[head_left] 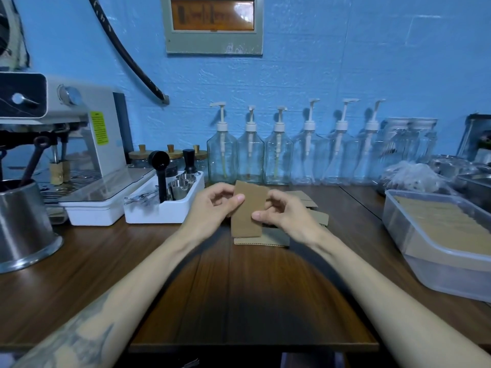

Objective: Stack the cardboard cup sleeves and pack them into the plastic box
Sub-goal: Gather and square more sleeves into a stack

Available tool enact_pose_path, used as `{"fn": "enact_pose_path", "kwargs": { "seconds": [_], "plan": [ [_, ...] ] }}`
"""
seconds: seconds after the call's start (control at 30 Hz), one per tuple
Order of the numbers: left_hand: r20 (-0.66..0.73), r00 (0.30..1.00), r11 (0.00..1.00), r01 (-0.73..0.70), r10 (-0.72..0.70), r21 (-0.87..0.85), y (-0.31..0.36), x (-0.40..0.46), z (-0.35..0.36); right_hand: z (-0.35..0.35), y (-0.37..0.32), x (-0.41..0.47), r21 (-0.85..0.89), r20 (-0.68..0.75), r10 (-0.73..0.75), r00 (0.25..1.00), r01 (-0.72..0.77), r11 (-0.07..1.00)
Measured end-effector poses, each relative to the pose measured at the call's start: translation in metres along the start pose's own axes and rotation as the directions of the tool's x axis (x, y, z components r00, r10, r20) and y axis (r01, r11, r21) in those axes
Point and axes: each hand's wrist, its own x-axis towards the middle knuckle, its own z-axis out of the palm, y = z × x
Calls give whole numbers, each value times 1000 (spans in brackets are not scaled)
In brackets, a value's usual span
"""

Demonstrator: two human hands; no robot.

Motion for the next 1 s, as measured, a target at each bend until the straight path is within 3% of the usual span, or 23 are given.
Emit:
{"fn": "enact_pose_path", "kwargs": {
  "seconds": [0.13,0.2,0.3,0.4,0.57,0.7,1.0],
  "plan": [
    [-41,996,983,71,-79,-167,-2,0,-6,-4,4,2,6,-28,70,997,-70,998],
    [1,992,982,129,-130,-140,-7,-1,-9,-11,7,2,-34,-74,64,995,-66,997],
    [88,979,976,173,-185,129,-20,-3,-9,-26,16,-2,-130,-124,54,991,-70,989],
    [135,966,866,132,-223,482,-30,-6,-9,-44,28,-1,-304,-195,48,980,-107,947],
    [212,947,681,9,-240,732,-32,-8,-2,-51,39,1,-450,-177,82,981,-155,879],
    [246,923,676,21,-296,736,-28,-6,-1,-45,37,0,-449,-134,72,988,-125,885],
    [314,911,867,86,-268,491,-20,-12,-8,-46,33,-2,-432,-180,55,982,-129,892]
  ]
}}
